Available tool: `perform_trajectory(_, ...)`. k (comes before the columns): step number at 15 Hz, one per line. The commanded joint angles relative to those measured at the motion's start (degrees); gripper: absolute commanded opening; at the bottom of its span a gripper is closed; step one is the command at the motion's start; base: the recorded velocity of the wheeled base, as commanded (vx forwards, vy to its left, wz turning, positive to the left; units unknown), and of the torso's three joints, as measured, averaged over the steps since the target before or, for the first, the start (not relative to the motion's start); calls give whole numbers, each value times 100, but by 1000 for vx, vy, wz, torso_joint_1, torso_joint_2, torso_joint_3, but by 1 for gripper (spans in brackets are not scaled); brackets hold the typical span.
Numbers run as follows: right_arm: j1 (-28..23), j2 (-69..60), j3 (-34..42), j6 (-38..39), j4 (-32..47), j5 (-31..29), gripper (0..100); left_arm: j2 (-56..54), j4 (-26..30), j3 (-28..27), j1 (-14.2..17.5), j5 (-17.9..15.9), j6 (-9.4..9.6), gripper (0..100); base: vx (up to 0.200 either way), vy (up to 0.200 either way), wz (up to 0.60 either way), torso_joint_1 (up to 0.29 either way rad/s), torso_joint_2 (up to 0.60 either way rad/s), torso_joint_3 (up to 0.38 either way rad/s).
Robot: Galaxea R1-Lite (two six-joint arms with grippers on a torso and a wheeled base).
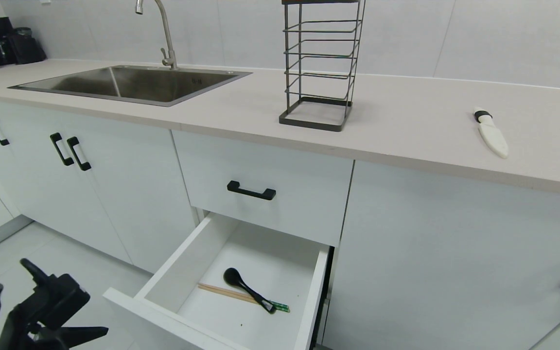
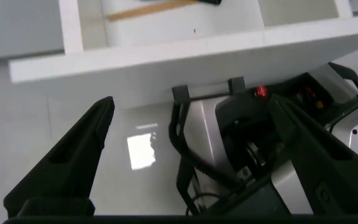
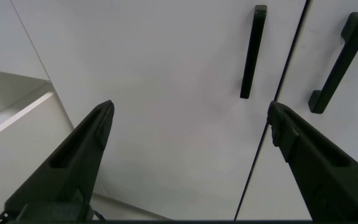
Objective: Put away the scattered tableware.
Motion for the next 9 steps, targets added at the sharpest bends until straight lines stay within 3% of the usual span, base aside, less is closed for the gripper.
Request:
perform_trajectory(1,-4,10,1,1,0,0,100,590,-2,20,-7,21,-78,100,0,0,0,0,0,0)
perform_trajectory(4,-4,10,1,1,0,0,100,1196,-169,-190,-24,267,-69,100,0,0,0,0,0,0)
perform_trajectory(9,-4,10,1,1,0,0,100,1504,-344,-410,-42,320,-51,100,0,0,0,0,0,0)
